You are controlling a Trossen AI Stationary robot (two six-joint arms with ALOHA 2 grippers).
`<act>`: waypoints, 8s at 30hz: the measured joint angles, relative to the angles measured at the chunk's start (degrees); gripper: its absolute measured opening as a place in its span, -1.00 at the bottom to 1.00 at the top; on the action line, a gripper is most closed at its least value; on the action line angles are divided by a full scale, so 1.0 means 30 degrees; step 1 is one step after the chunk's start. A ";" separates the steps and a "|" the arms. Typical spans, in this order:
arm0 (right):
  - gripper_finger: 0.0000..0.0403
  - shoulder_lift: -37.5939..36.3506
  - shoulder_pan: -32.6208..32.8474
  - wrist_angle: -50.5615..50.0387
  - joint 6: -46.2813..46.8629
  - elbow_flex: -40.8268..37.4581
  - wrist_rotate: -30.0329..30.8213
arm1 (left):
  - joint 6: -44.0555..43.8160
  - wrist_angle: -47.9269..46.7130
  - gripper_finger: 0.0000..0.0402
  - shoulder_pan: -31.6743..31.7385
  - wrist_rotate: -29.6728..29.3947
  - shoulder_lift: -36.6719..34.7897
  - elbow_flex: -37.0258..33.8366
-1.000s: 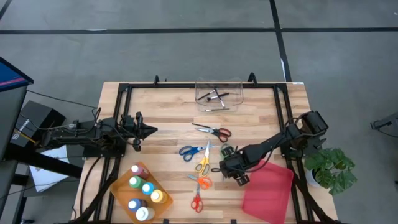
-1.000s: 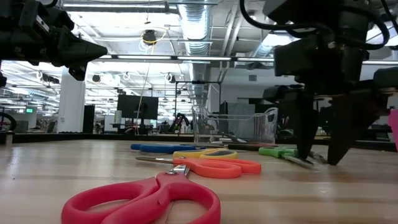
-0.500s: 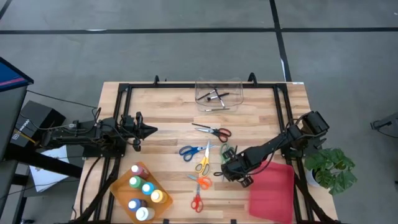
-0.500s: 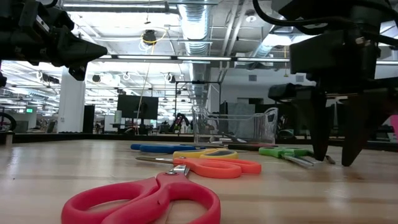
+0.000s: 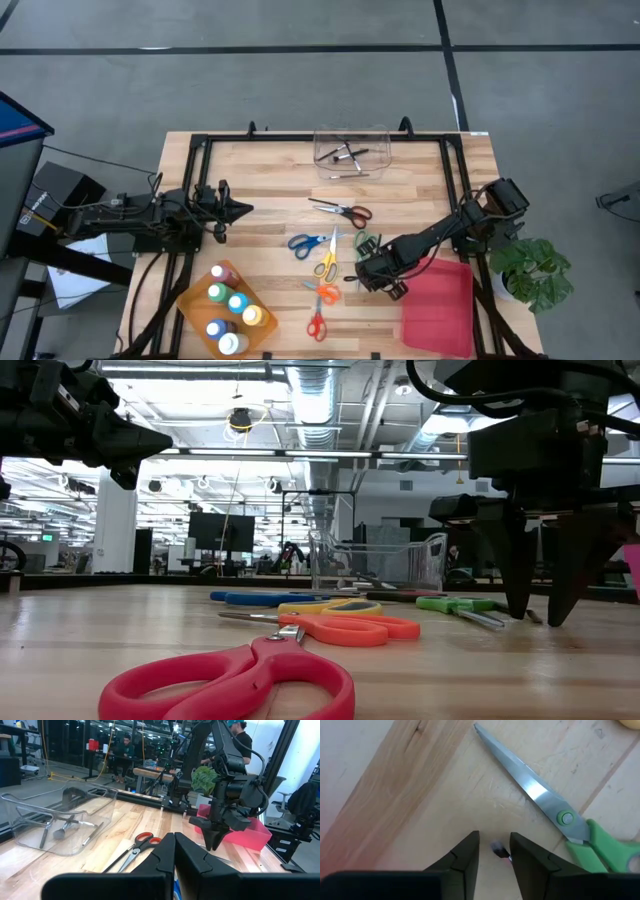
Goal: Pick & Place Paint Supplies
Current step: Put the eyeshadow brush into the transparent bin
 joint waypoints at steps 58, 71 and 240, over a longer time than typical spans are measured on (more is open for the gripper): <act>-1.00 -0.4074 -0.1287 -0.0735 0.1578 0.3599 -0.0324 | -0.0004 0.0007 -1.00 0.0000 -0.0004 0.0007 0.0000; -1.00 -0.8564 -0.2873 -0.1065 0.2089 0.3599 0.1016 | -0.0007 0.0007 -1.00 0.0000 -0.0007 0.0007 0.0000; -1.00 -0.3017 -1.8071 0.8177 -0.2693 0.6135 -0.2120 | -0.0007 0.0575 -1.00 0.0000 -0.0006 0.1129 0.0000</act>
